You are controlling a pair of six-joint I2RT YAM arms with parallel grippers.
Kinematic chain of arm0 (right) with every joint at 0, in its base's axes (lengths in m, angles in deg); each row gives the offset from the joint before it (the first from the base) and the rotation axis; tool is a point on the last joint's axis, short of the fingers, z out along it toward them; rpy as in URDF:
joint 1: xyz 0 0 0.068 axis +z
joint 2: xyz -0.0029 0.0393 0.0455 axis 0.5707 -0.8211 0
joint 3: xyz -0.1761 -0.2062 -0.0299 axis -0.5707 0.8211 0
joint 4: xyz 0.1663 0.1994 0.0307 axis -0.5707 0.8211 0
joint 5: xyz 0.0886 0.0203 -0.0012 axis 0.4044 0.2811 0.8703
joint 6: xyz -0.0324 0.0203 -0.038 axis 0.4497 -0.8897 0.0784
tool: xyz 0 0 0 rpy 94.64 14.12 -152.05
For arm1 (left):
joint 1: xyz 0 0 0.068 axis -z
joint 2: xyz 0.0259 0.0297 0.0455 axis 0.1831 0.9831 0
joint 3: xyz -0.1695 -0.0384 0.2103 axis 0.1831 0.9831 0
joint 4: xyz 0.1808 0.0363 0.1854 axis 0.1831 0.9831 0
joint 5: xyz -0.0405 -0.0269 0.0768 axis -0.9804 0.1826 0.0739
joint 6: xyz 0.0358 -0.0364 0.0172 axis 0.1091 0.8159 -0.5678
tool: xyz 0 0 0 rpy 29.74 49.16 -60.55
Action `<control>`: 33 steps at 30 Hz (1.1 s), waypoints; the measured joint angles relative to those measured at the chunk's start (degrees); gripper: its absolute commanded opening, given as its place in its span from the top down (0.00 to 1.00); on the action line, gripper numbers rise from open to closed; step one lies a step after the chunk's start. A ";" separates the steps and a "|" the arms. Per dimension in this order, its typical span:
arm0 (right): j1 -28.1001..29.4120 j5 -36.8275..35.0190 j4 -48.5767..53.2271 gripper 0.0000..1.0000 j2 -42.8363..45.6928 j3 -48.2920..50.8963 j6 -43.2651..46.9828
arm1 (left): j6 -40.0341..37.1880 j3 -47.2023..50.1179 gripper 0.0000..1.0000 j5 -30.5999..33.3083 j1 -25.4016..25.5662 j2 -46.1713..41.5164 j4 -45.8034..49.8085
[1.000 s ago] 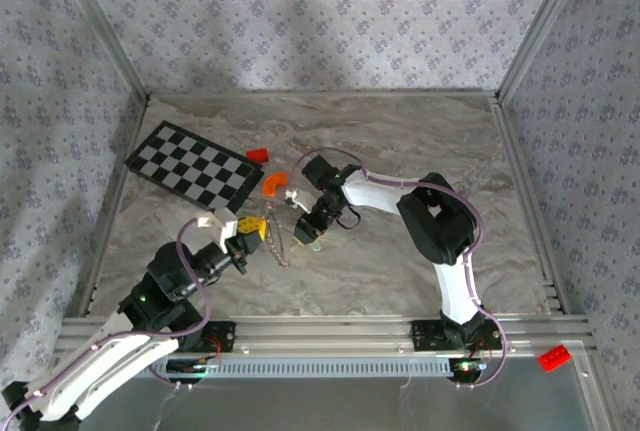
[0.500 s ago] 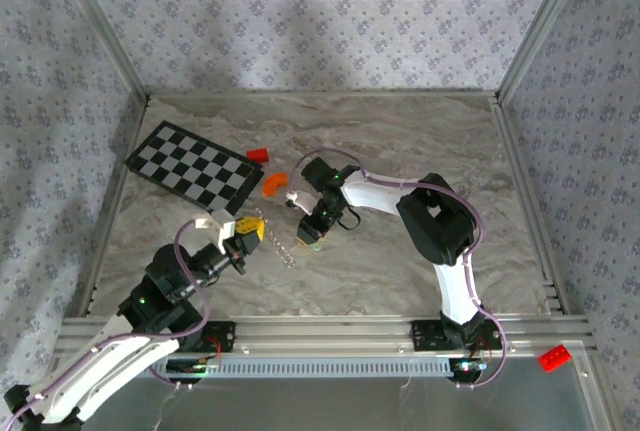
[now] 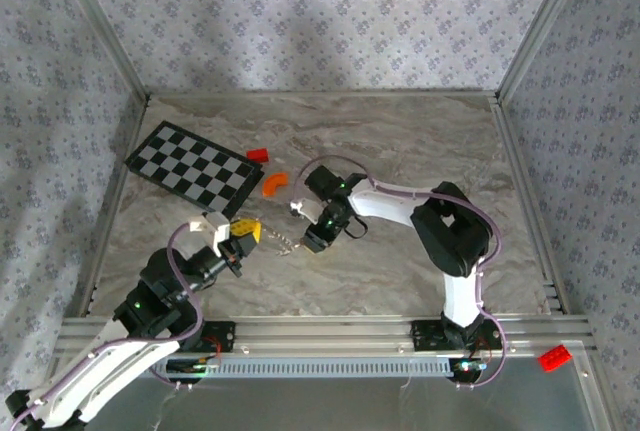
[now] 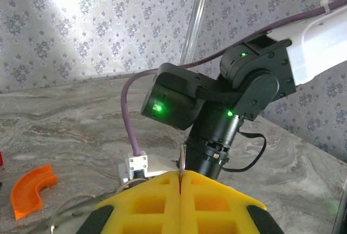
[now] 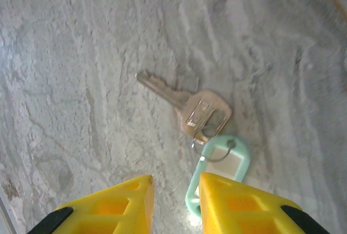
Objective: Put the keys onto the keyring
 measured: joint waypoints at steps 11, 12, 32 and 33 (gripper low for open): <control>1.40 -5.60 -0.98 0.27 10.12 2.82 2.40 | 0.85 -0.02 1.00 1.70 -0.02 -1.84 4.22; 1.46 -6.14 -1.81 0.23 10.75 2.99 3.41 | 0.90 -0.02 1.00 1.73 -0.04 -1.88 4.74; -0.48 -3.58 -9.84 0.25 10.93 7.96 21.22 | 3.28 -3.93 1.00 1.70 -0.04 -6.40 10.75; -0.28 -3.76 -10.05 0.26 10.47 7.89 21.62 | 3.52 -4.02 1.00 1.73 -0.04 -6.82 10.99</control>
